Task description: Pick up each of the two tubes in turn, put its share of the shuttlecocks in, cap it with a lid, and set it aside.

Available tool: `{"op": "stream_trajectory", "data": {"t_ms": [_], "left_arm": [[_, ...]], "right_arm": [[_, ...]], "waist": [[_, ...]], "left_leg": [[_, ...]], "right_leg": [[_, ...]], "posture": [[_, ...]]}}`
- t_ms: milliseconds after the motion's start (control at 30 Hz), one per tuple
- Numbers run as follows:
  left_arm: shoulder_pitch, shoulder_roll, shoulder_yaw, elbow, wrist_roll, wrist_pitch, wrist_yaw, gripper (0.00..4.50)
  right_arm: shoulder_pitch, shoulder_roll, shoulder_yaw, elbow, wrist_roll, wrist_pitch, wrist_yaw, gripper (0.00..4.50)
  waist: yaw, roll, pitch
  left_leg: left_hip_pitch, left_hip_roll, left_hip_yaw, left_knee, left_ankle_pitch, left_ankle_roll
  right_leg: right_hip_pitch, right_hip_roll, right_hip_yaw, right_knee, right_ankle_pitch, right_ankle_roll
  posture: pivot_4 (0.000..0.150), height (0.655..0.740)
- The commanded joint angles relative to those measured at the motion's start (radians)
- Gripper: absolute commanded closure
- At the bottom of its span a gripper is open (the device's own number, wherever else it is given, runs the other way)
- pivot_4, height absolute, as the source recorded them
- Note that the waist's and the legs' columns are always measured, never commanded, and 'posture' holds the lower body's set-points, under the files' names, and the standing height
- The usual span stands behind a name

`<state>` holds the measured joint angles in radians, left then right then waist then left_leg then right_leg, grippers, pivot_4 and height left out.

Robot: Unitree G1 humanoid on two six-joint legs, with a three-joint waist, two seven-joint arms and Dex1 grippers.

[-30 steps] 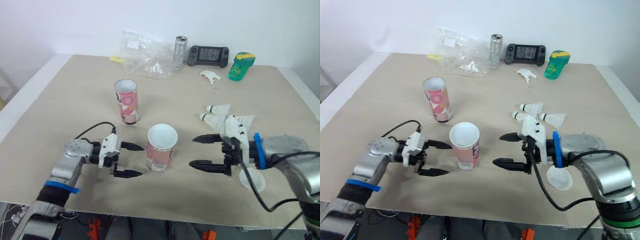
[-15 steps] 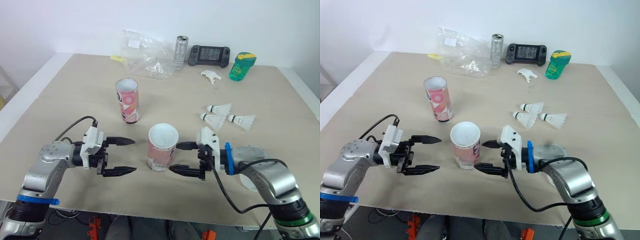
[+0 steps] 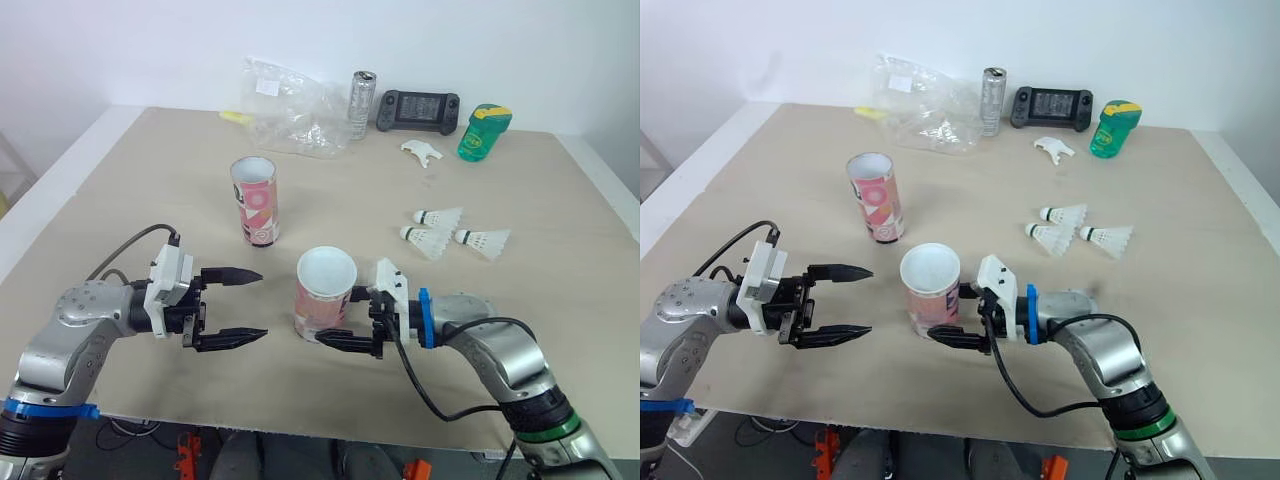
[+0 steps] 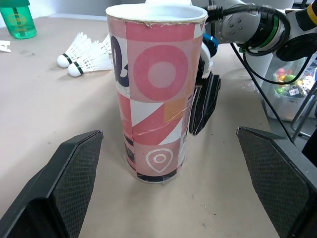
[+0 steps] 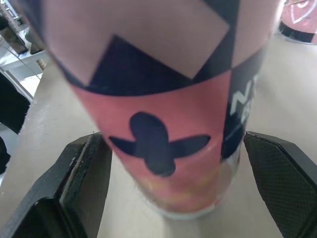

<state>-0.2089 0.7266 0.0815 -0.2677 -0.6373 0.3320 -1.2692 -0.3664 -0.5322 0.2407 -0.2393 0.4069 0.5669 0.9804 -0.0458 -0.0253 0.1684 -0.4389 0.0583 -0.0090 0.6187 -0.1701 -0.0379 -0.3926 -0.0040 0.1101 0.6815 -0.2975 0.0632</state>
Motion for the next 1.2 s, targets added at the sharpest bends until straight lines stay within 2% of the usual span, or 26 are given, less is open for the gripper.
{"op": "stream_trajectory", "data": {"t_ms": [33,100,167,200,267,300,567,667,767,933,1067,1200], "left_arm": [[-0.014,0.019,0.025,-0.031,-0.015,0.002,0.004,0.01],[-0.018,0.021,0.024,-0.032,-0.017,0.008,0.007,0.01],[-0.023,0.022,0.02,-0.034,-0.016,0.012,0.009,0.0],[-0.025,0.022,0.017,-0.034,-0.014,0.012,0.009,0.0],[-0.029,0.019,0.013,-0.035,-0.011,0.013,0.01,0.0],[-0.032,0.018,0.011,-0.035,-0.01,0.014,0.011,0.0],[-0.12,-0.029,-0.035,0.011,-0.005,0.019,0.019,0.0],[-0.191,-0.076,-0.056,0.047,-0.008,0.028,0.042,0.0],[-0.25,-0.128,-0.08,0.085,-0.002,0.026,0.057,0.0],[-0.29,-0.186,-0.096,0.13,0.006,0.017,0.066,0.0],[-0.304,-0.223,-0.115,0.149,0.015,0.01,0.066,0.0],[-0.3,-0.236,-0.126,0.155,0.025,0.002,0.057,0.0]], "right_arm": [[-0.021,0.011,0.007,0.009,-0.009,-0.033,0.01,0.03],[-0.025,0.02,0.014,0.022,-0.011,-0.039,0.018,0.03],[-0.025,0.028,0.015,0.031,-0.01,-0.042,0.021,0.52],[-0.024,0.029,0.015,0.031,-0.009,-0.044,0.021,0.61],[-0.022,0.03,0.012,0.029,-0.009,-0.043,0.018,1.46],[-0.023,0.031,0.008,0.028,-0.008,-0.039,0.014,1.73],[-0.03,-0.019,-0.103,-0.022,0.046,0.001,-0.005,1.73],[-0.056,-0.064,-0.234,-0.025,0.083,0.019,-0.043,1.73],[-0.072,-0.13,-0.418,0.044,0.104,0.008,-0.099,1.73],[-0.102,-0.205,-0.635,0.198,0.115,-0.004,-0.199,1.73],[-0.123,-0.275,-0.725,0.345,0.06,-0.02,-0.302,1.73],[-0.123,-0.327,-0.741,0.498,-0.001,-0.071,-0.355,1.73]], "waist": [[0.0,0.0,0.0],[0.0,0.0,0.0],[0.0,0.0,0.0],[0.0,0.0,0.0],[0.0,0.0,0.0],[0.0,0.0,0.0],[0.002,0.0,0.001],[0.002,0.0,0.002],[0.007,0.001,0.003],[0.011,0.001,0.003],[0.011,0.001,0.004],[0.008,0.002,0.004]], "left_leg": [[0.0,0.0,0.0,0.0,0.0,0.0],[0.0,0.0,0.0,0.0,0.0,0.0],[0.0,0.0,0.0,0.0,0.0,0.0],[0.0,0.0,0.0,0.0,0.0,0.0],[0.0,0.0,0.0,0.0,0.0,0.0],[0.0,0.0,0.0,0.0,0.0,0.0],[0.0,-0.001,0.0,0.001,0.0,0.0],[0.0,-0.001,0.0,0.001,0.0,0.0],[0.0,-0.001,0.0,0.002,0.001,-0.001],[-0.001,-0.003,0.0,0.002,0.0,-0.001],[-0.001,-0.003,0.0,0.001,0.0,-0.001],[0.0,-0.004,0.001,0.001,0.0,0.0]], "right_leg": [[0.0,0.0,0.0,0.0,0.0,0.0],[0.0,0.0,0.0,0.0,0.0,0.0],[0.0,0.0,0.0,0.0,0.0,0.0],[0.0,0.0,0.0,0.0,0.0,0.0],[0.0,0.0,0.0,0.0,0.0,0.0],[0.0,0.0,0.0,0.0,0.0,0.0],[0.001,0.0,0.0,0.0,0.001,0.0],[0.001,0.0,0.0,0.0,0.001,0.001],[0.001,0.0,0.0,0.0,0.002,0.001],[0.002,-0.002,0.001,0.0,0.004,-0.003],[0.002,-0.002,0.001,0.0,0.004,-0.003],[0.002,-0.002,0.002,0.0,0.004,-0.003]], "posture": [[0.15,0.7394],[0.15,0.7394],[0.15,0.7394],[0.15,0.7394],[0.15,0.7394],[0.15,0.7394],[0.15,0.7394],[0.15,0.7394],[0.15,0.7394],[0.15,0.7394],[0.15,0.7394],[0.15,0.7394]]}}
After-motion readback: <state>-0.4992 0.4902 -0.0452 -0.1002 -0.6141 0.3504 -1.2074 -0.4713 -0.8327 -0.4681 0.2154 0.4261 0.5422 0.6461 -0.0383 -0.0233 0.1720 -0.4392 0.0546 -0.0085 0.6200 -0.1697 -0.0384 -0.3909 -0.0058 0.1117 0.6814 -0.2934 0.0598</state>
